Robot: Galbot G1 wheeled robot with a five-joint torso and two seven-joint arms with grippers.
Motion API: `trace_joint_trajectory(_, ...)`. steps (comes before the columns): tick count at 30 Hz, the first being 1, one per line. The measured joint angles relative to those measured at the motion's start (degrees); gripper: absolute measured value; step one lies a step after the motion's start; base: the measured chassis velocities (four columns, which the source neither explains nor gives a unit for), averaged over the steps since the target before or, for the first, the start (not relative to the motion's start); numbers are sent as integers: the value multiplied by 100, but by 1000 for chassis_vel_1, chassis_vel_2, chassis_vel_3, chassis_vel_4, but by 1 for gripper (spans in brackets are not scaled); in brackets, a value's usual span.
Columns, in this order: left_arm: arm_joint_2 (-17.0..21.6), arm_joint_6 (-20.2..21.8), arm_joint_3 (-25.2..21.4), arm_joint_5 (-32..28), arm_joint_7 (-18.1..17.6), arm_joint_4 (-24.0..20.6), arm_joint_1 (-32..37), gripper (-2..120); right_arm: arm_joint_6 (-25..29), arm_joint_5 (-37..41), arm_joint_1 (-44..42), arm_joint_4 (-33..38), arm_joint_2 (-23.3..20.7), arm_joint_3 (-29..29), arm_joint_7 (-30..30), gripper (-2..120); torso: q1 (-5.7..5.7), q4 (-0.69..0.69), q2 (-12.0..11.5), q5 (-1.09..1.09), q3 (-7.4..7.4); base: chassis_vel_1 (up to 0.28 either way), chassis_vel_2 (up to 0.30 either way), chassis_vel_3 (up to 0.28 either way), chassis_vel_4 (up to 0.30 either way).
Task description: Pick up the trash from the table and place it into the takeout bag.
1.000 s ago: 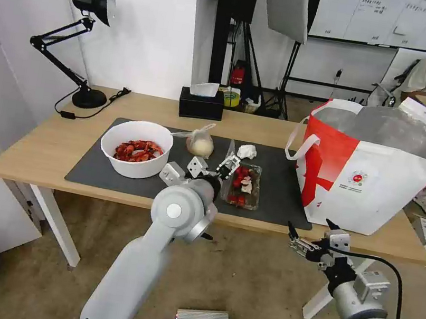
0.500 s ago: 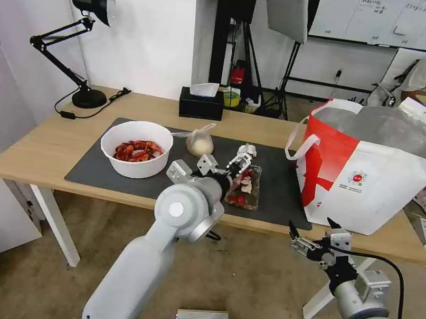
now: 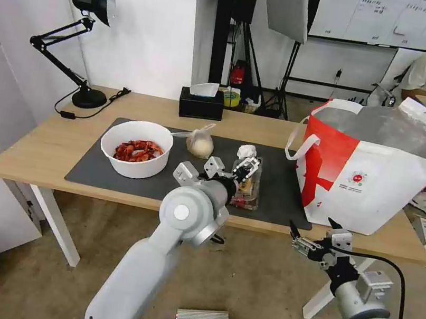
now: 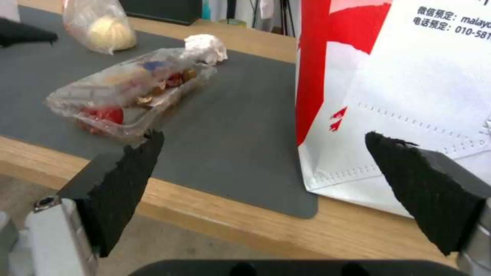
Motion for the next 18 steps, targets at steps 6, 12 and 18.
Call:
trace_joint_trajectory(6,24,154,95,94,184,-48,-20,96,3,-1,-43,47,29,18,0,100,0,0,0,0,0,0,0,0,0)
trace_joint_trajectory(12,233,332,195,450,577,-81,-111,74,9,-7,-114,88,46,55,0,100,-1,-1,0,0,0,0,0,0,0)
trace_joint_trajectory(18,812,813,564,1482,1343,-195,-224,48,23,-17,-183,121,69,94,0,100,-1,-1,0,-1,0,0,0,0,0)
